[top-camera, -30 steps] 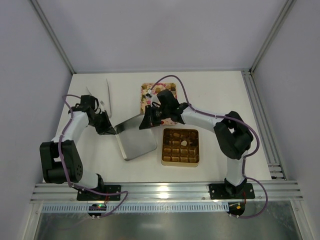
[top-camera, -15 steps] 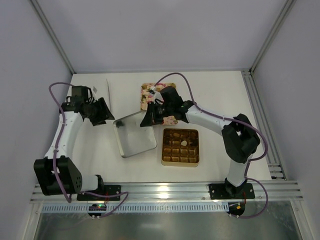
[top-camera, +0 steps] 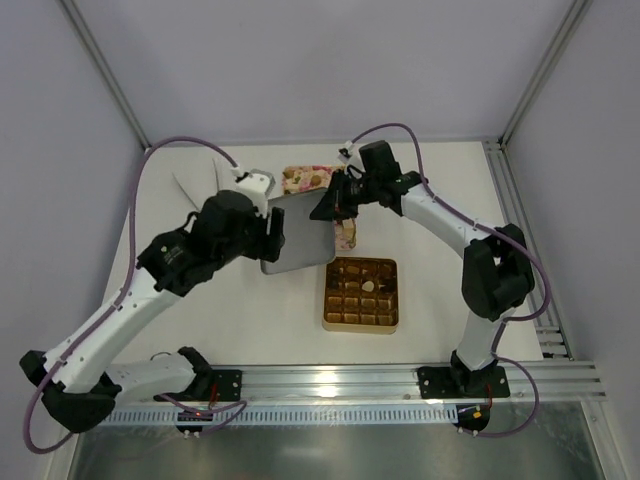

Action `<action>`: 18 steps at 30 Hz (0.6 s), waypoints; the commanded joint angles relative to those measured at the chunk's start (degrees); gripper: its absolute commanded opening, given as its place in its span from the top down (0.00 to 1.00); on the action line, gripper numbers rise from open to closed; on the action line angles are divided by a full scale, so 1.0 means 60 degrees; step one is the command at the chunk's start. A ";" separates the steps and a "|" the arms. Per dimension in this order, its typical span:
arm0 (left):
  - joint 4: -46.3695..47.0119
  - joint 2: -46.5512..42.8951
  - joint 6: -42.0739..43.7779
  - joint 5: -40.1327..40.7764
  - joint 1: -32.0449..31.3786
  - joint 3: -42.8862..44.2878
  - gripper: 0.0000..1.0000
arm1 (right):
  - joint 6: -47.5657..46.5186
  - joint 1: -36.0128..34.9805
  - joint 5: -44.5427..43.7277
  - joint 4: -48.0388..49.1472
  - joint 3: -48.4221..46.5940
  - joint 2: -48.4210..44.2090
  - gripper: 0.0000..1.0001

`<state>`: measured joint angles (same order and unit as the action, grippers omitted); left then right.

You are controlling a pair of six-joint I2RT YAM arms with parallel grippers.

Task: Pack the chocolate

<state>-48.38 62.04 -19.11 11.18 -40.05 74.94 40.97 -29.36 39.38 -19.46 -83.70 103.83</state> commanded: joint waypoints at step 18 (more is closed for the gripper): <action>0.0884 0.2638 0.4295 0.6706 -0.6054 0.0226 0.25 | 0.0979 0.1203 0.1670 -0.1561 -0.1065 -0.1118 0.96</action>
<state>-47.88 77.06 -0.51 47.33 -76.23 76.49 44.49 -22.65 46.35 -29.02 -88.58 101.65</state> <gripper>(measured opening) 0.753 0.157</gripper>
